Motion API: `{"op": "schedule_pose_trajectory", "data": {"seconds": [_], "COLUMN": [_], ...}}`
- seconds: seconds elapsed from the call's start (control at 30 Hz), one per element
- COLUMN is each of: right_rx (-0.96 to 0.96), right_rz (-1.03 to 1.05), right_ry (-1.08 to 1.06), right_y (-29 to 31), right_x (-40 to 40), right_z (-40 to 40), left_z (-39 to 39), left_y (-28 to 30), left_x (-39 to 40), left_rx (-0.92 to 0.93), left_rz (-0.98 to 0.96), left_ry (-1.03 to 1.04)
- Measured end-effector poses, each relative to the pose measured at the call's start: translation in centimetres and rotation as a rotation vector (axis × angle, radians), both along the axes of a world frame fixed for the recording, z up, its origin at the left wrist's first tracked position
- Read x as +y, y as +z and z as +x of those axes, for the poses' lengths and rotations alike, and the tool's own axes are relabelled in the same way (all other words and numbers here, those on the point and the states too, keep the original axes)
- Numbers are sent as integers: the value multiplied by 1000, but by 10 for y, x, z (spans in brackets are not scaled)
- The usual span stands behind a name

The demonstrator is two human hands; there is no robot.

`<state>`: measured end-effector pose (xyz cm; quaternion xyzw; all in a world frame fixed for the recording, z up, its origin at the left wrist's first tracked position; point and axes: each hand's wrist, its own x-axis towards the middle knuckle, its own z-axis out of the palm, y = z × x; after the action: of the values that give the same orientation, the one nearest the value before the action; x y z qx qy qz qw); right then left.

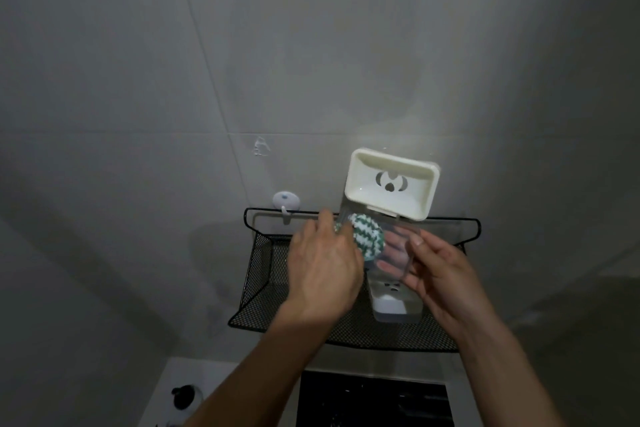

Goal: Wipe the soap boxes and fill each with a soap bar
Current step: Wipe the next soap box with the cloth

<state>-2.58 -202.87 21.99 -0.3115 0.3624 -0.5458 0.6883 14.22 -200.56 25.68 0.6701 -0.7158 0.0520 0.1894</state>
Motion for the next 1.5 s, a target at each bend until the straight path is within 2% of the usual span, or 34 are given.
{"op": "schedule_pose_trajectory", "data": {"seconds": [0.13, 0.3, 0.37, 0.53, 0.73, 0.97, 1.13, 1.3, 1.4, 1.5], "right_rx": [-29, -50, -51, -20, -32, -13, -32, -38, -43, -24], "right_rz": [-2, 2, -4, -8, -1, 36, 42, 52, 47, 43], "right_ry": [-11, -5, -6, -36, -26, -10, 33, 41, 61, 68], "right_y": [-1, -1, -2, -4, -2, -2, 1, 0, -1, -1], "right_x": [1, 3, 4, 5, 4, 1, 1, 2, 2, 1], "right_z": [1, 1, 3, 7, 3, 1, 0, 1, 6, 10], "left_z": [-9, -5, -6, -8, -11, -16, -7, 0, -5, -15], "left_y": [0, 13, 15, 4, 5, 9, 8, 8, 12, 13], "left_x": [-1, 0, -1, -6, -8, -5, -9, -10, -8, -6], "left_rx": [-48, 87, 84, 53, 148, 35, 60, 199, 237, 254], "left_rz": [26, -86, -127, -27, -6, 42, -10, -41, -52, -17], "left_ry": [21, -13, -22, 63, -119, -452, -298, -52, -53, -173]}}
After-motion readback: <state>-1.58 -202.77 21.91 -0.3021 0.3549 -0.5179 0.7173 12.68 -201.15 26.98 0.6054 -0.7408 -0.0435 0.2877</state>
